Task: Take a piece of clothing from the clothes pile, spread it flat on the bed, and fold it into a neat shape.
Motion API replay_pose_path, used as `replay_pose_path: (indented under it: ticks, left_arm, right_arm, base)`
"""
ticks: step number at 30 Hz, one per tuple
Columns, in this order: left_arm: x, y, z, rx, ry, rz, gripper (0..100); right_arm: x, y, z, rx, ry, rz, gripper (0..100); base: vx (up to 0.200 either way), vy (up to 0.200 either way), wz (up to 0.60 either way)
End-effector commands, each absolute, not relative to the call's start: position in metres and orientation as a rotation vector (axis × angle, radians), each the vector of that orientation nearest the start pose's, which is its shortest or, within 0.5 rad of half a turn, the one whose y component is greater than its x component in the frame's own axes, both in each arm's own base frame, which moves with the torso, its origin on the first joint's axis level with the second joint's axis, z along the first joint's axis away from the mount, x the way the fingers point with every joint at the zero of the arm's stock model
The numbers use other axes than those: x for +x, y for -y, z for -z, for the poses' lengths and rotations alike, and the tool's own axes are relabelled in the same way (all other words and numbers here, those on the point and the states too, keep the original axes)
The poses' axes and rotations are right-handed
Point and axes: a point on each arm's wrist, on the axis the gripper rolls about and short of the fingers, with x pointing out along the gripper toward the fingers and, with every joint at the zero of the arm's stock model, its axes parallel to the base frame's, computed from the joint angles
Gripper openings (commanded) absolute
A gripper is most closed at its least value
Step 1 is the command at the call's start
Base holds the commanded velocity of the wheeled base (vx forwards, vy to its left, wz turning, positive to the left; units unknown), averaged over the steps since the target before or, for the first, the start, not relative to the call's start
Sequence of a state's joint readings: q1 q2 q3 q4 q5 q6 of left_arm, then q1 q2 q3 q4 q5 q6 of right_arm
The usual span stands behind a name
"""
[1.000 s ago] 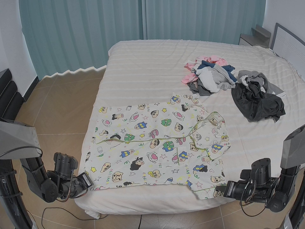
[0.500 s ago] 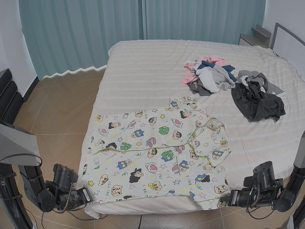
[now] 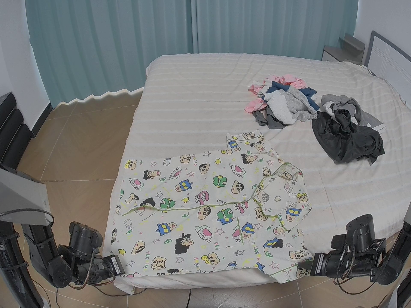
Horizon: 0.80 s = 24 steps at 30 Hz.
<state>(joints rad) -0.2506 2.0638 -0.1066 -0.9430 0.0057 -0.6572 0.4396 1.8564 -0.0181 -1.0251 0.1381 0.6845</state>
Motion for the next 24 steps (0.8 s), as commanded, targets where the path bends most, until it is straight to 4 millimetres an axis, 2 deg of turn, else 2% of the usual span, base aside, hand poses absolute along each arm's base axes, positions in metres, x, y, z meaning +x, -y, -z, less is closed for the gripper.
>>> replay_pose_path:
  ticks: [1, 3, 4, 11, 17, 21, 22, 24]
  left_arm:
    - [0.213, 0.054, -0.007, -0.506, -0.904, -0.069, 0]
    - [0.217, 0.055, -0.011, -0.515, -0.878, -0.061, 0]
    - [0.229, 0.056, -0.019, -0.532, -0.823, -0.049, 0]
    - [0.269, 0.055, -0.038, -0.573, -0.7, -0.05, 0]
    - [0.306, 0.053, -0.055, -0.596, -0.7, -0.087, 0]
    - [0.331, 0.054, -0.047, -0.611, -0.694, -0.102, 0]
    - [0.331, 0.054, -0.047, -0.611, -0.694, -0.102, 0]
    - [0.348, 0.054, -0.04, -0.613, -0.684, -0.111, 0]
  right_arm:
    - [0.176, -0.081, -0.033, 0.54, -0.887, -0.251, 0]
    - [0.181, -0.081, -0.035, 0.551, -0.868, -0.249, 0]
    - [0.193, -0.082, -0.04, 0.577, -0.827, -0.244, 0]
    - [0.226, -0.081, -0.051, 0.618, -0.723, -0.225, 0]
    - [0.257, -0.077, -0.045, 0.637, -0.689, -0.184, 0]
    - [0.273, -0.081, -0.041, 0.639, -0.674, -0.185, 0]
    - [0.273, -0.081, -0.041, 0.639, -0.674, -0.185, 0]
    - [0.283, -0.083, -0.041, 0.643, -0.656, -0.186, 0]
  base:
    - [0.0, 0.0, 0.0]
    - [0.0, 0.0, 0.0]
    - [0.0, 0.0, 0.0]
    - [0.0, 0.0, 0.0]
    - [0.0, 0.0, 0.0]
    - [0.0, 0.0, 0.0]
    - [0.0, 0.0, 0.0]
    - [0.0, 0.0, 0.0]
